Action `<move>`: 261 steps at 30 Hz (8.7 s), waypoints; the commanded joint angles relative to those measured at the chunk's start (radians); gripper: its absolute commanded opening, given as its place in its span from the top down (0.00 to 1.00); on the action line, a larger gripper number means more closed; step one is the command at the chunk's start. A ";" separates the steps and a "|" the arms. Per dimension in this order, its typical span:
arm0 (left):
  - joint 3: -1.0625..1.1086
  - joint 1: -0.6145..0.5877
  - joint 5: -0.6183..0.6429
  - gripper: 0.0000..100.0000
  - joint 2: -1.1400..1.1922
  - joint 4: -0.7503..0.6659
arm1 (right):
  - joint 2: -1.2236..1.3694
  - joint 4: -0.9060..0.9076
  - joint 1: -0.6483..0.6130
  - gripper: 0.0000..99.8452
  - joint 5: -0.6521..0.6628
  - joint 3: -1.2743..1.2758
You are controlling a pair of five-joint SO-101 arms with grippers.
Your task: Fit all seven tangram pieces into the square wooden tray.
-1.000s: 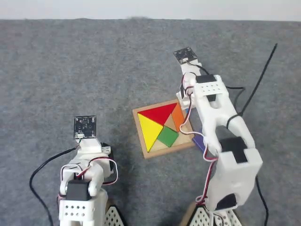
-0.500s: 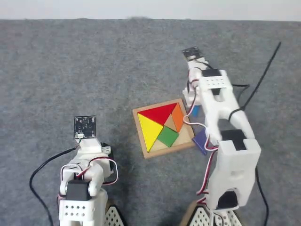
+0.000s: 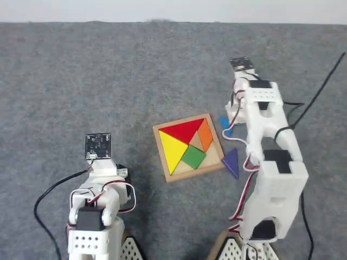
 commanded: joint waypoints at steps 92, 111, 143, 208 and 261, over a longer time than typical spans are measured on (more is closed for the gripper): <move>-0.012 -0.006 -0.011 0.99 -0.020 0.002 | -0.628 -0.110 -0.493 0.93 0.393 0.624; -0.012 -0.006 -0.011 0.99 -0.020 0.002 | -0.627 -0.168 -0.552 0.93 0.568 0.621; -0.012 -0.006 -0.011 0.99 -0.020 0.002 | -0.625 -0.079 -0.665 0.93 0.709 0.626; -0.012 -0.006 -0.011 0.99 -0.020 0.002 | -0.627 -0.104 -0.489 0.77 0.456 0.672; -0.012 -0.006 -0.011 0.99 -0.020 0.002 | -0.638 -0.102 -0.479 0.77 -0.071 0.706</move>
